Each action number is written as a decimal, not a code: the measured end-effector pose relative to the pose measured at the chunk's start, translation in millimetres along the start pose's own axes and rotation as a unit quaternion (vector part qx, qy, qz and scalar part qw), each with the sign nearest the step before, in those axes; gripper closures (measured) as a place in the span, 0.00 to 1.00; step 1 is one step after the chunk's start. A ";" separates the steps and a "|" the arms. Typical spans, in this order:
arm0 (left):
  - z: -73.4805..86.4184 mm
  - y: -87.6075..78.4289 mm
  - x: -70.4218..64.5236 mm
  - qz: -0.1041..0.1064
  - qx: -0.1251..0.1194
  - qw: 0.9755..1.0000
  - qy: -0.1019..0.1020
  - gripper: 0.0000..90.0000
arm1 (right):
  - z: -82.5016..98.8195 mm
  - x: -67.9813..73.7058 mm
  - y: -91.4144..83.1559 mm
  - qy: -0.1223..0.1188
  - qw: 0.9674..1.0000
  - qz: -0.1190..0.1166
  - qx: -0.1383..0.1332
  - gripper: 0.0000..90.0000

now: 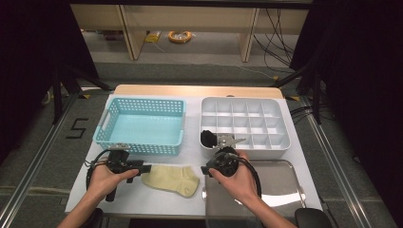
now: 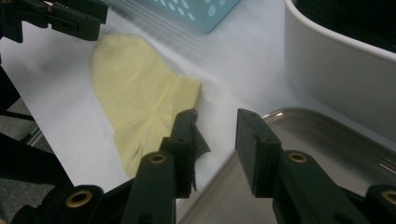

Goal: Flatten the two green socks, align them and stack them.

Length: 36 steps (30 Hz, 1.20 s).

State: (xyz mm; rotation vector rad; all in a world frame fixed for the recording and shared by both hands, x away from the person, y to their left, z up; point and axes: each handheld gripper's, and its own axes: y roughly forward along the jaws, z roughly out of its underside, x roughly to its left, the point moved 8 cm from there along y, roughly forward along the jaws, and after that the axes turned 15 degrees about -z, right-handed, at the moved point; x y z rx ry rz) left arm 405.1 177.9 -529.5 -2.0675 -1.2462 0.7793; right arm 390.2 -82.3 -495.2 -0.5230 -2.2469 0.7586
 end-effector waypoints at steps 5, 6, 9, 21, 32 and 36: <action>6.4 0.9 4.1 -0.007 0.019 1.000 0.014 0.56 | -1.9 0.2 0.5 -0.001 1.000 0.000 -0.002 0.76; 7.8 1.1 4.8 -0.010 0.022 0.999 0.022 0.56 | -1.2 1.5 -0.1 0.011 1.000 0.005 0.002 0.76; 9.5 2.5 3.6 -0.013 0.020 0.999 0.027 0.56 | -3.1 1.4 1.4 -0.002 1.000 0.001 -0.001 0.76; 16.0 7.7 -0.1 -0.059 0.037 0.995 0.069 0.60 | -1.4 2.0 1.5 -0.002 1.000 0.000 0.001 0.75; 17.8 7.5 -13.6 -0.063 0.058 0.991 0.106 0.90 | -3.0 2.9 3.3 -0.002 1.000 0.002 -0.001 0.75; 14.9 5.5 -13.1 -0.039 0.056 0.995 0.077 0.94 | -3.3 6.0 6.6 -0.005 1.000 -0.004 0.007 0.78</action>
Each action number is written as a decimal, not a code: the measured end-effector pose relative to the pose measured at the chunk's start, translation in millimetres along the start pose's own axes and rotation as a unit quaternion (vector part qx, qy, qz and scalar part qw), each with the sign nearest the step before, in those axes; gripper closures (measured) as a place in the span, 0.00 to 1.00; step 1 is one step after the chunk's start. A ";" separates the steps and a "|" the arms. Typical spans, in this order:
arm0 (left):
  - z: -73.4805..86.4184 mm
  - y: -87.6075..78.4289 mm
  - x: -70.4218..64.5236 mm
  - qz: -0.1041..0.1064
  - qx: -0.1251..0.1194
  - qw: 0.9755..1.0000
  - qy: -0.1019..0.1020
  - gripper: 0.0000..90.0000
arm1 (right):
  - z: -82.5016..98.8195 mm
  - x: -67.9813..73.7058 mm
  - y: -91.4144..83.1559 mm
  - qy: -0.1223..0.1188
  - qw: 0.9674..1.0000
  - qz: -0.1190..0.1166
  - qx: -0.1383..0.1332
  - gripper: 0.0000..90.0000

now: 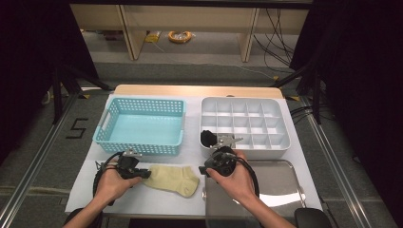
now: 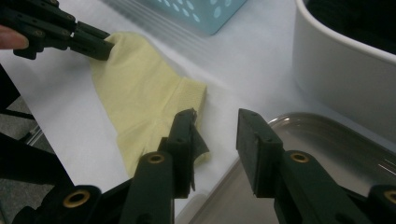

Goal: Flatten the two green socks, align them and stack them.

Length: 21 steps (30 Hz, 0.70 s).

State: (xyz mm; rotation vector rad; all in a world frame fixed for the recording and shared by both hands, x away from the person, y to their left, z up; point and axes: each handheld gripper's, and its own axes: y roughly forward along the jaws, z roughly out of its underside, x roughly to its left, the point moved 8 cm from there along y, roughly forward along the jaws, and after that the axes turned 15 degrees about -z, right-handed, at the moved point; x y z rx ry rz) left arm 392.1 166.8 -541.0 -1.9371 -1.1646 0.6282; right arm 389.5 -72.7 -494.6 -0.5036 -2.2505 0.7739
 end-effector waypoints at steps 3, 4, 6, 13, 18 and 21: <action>-4.0 -7.0 2.4 0.018 -0.007 1.000 -0.015 0.94 | -2.2 2.7 2.7 -0.005 1.000 -0.003 0.013 0.87; -4.9 -10.1 2.5 0.028 -0.006 0.999 -0.019 0.94 | -1.4 5.8 3.4 0.010 1.000 -0.003 0.024 0.91; -6.3 -14.9 2.5 0.042 -0.005 0.999 -0.029 0.94 | -3.3 7.8 6.2 0.008 0.999 -0.004 0.032 0.96; -9.6 -21.9 1.9 0.060 -0.019 0.997 -0.048 0.94 | -8.2 13.5 20.3 0.002 0.999 -0.013 0.050 1.00; -10.5 -25.7 -0.3 0.065 -0.017 0.997 -0.044 0.94 | -12.7 18.9 32.3 -0.005 0.998 -0.030 0.056 1.00; -13.5 -31.8 -3.6 0.081 -0.020 0.996 -0.041 0.94 | -15.5 22.7 39.9 -0.001 0.998 -0.037 0.059 1.00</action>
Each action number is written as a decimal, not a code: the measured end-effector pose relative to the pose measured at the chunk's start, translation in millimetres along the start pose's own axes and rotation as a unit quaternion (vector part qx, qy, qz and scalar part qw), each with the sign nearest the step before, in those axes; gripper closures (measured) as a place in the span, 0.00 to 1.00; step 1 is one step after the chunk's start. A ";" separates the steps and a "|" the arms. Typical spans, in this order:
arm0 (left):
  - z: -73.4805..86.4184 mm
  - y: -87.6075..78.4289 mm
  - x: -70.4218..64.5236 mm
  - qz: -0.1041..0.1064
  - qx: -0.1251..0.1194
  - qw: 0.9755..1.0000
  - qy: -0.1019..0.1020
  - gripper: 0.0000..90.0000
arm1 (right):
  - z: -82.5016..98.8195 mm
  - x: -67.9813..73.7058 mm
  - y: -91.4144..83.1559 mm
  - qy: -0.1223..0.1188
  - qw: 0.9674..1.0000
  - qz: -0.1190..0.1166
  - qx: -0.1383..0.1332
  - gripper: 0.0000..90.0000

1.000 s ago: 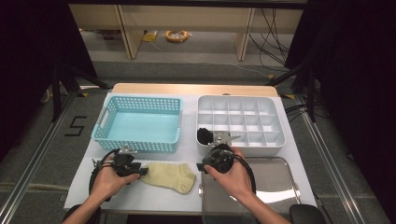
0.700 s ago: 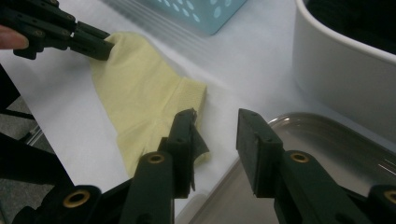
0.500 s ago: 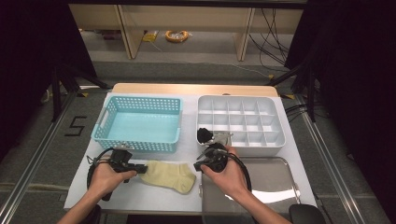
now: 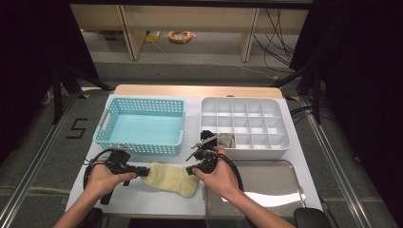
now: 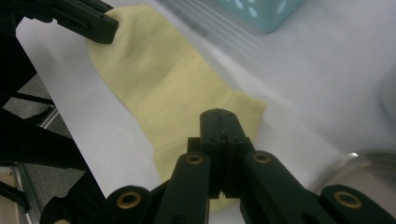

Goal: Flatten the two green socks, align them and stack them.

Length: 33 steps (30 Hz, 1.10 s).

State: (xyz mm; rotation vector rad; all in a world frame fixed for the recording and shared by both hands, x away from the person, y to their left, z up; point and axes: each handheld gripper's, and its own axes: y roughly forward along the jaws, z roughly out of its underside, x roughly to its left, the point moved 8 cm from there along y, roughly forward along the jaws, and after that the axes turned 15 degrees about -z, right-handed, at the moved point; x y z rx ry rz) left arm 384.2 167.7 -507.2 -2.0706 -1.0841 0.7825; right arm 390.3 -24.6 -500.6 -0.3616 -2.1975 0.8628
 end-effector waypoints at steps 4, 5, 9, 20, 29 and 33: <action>-4.6 -7.1 -3.7 0.007 -0.006 1.000 0.000 0.94 | -3.6 5.7 13.7 -0.002 1.000 -0.010 0.012 1.00; -5.6 -7.7 -4.3 0.004 -0.012 1.000 -0.001 0.94 | -4.4 7.7 17.6 -0.002 1.000 -0.016 0.015 1.00; -5.5 -11.4 -7.7 0.018 -0.005 1.000 0.004 0.94 | -6.5 6.3 32.3 0.003 1.000 -0.021 0.021 1.00; -15.1 -21.0 -23.7 0.042 -0.022 0.999 0.003 0.94 | -3.2 6.7 55.1 0.020 0.998 -0.039 0.035 1.00; -20.5 -24.8 -31.4 0.059 -0.024 0.998 0.010 0.94 | -4.3 12.7 65.6 0.022 0.998 -0.055 0.037 1.00; -22.3 -22.3 -36.6 0.061 -0.025 0.998 0.010 0.94 | -4.3 17.2 70.8 0.029 0.997 -0.067 0.039 1.00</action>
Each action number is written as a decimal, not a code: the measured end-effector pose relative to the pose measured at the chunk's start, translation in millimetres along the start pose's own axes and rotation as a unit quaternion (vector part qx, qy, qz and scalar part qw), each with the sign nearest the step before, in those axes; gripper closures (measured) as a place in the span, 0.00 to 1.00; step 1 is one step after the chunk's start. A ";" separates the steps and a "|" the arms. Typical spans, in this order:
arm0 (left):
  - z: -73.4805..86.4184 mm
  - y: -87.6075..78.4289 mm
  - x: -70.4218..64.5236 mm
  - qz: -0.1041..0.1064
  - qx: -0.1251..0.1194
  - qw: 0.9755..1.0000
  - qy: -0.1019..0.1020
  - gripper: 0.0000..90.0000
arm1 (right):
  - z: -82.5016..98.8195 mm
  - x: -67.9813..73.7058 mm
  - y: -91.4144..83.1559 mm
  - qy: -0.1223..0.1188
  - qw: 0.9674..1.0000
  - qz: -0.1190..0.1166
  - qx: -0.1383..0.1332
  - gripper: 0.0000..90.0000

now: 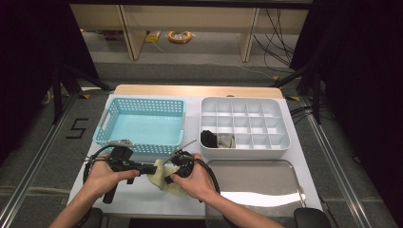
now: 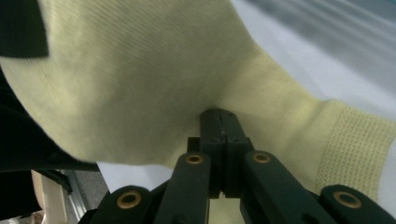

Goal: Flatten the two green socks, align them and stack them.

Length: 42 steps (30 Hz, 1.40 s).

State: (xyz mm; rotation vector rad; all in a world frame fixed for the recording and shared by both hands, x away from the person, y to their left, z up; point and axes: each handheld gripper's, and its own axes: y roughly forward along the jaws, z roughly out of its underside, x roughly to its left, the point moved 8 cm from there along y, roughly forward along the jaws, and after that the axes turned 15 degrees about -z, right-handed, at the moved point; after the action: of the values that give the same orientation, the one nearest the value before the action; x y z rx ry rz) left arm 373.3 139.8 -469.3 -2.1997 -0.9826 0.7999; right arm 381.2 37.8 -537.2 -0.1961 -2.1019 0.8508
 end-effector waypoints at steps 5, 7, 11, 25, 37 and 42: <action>2.2 9.8 -3.6 -0.004 0.023 1.000 0.017 0.94 | 0.2 -0.6 -8.5 -0.001 1.000 0.003 -0.002 1.00; 2.6 14.8 -5.2 -0.008 0.026 0.999 0.023 0.94 | -0.9 -1.8 -21.6 -0.006 1.000 0.008 -0.014 1.00; 3.4 22.9 -9.3 -0.013 0.037 0.999 0.033 0.94 | -0.3 -4.8 -56.3 0.005 0.999 0.023 -0.048 1.00; 7.5 54.5 -23.8 -0.019 0.076 0.995 0.060 0.89 | 20.0 -13.5 -102.1 0.016 0.995 0.035 -0.096 0.97; -8.3 44.5 -31.7 0.009 -0.001 0.999 0.051 0.72 | 23.6 -17.4 -98.9 0.021 0.995 0.037 -0.089 0.92; -0.5 42.6 -22.2 -0.003 0.015 0.999 0.051 0.79 | 23.7 -17.5 -96.1 0.026 0.995 0.032 -0.089 0.86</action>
State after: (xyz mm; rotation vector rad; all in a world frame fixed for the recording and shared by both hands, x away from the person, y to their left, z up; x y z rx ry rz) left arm 380.0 98.6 -493.1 -2.1885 -0.9206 0.6896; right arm 389.1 -54.2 -497.5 -0.3786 -2.1314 0.6871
